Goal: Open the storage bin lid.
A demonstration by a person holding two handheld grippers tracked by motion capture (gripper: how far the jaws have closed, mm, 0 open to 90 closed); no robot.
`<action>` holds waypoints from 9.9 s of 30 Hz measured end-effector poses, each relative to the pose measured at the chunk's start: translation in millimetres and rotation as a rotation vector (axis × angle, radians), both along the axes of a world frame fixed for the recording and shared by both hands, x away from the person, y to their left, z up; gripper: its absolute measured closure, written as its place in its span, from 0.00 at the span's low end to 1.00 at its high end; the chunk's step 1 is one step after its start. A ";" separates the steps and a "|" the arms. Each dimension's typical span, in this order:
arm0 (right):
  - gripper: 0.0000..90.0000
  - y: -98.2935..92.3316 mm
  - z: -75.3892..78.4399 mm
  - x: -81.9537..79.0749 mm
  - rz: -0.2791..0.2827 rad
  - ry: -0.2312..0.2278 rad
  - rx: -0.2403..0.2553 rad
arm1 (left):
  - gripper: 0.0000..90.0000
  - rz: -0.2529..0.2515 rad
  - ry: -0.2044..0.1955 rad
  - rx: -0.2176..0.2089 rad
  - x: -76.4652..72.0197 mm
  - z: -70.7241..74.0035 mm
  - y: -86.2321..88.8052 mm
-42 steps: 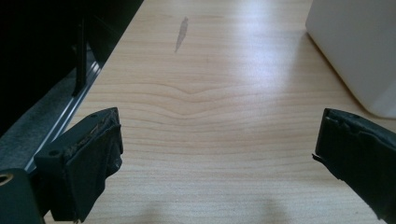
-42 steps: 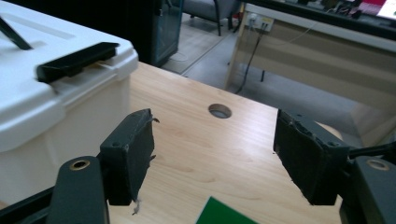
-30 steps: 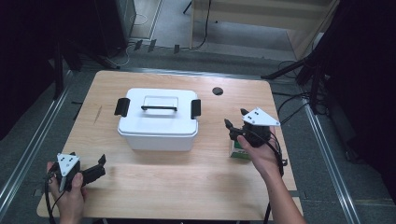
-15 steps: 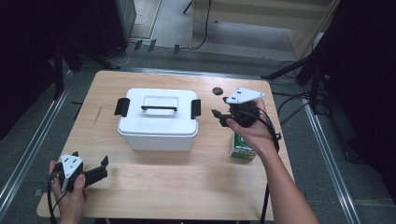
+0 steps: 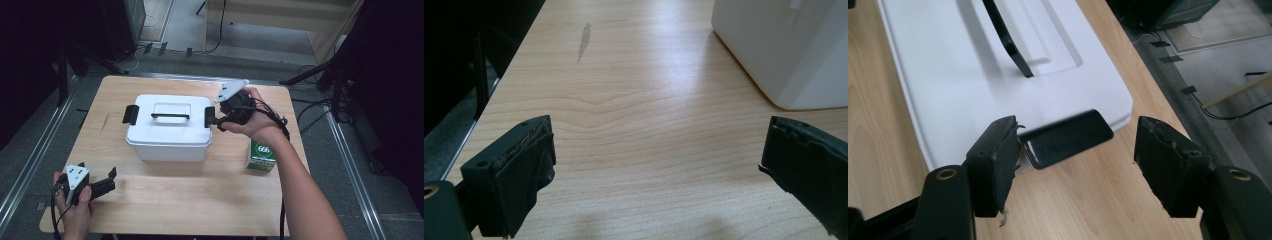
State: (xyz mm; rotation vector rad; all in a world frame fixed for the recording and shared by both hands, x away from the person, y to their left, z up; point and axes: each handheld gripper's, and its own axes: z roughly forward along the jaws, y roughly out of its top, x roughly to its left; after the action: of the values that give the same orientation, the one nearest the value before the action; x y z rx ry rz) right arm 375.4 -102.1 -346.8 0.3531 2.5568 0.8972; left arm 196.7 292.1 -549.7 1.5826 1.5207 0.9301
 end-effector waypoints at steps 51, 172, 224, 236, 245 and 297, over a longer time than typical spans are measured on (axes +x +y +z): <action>0.77 112.3 -2.5 22.5 0.258 0.068 -0.326 | 0.02 -0.011 0.005 0.002 1.8 -0.4 -0.5; 0.95 -63.2 50.2 63.4 0.042 -0.038 -0.315 | 0.02 -0.007 0.015 0.007 1.8 -0.5 -0.5; 0.95 -113.7 -63.2 128.7 -0.015 0.033 -0.344 | 0.02 -0.001 0.017 0.017 1.7 -1.0 -2.0; 0.95 -118.5 -99.4 125.9 -0.034 0.073 -0.346 | 0.02 -0.004 0.020 0.025 1.3 -1.0 -2.6; 0.95 -120.4 -113.0 123.7 -0.048 0.089 -0.339 | 0.02 -0.006 0.019 0.026 1.4 -1.0 -2.7; 0.07 -127.7 -63.7 36.0 -0.107 0.142 -0.222 | 0.02 -0.013 0.021 0.005 3.0 -0.9 -1.5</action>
State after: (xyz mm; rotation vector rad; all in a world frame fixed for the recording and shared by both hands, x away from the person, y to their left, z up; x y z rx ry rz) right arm 411.4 -229.8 -410.5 0.4970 2.7034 0.5610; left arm 199.7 290.6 -550.6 1.6084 1.5226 0.9132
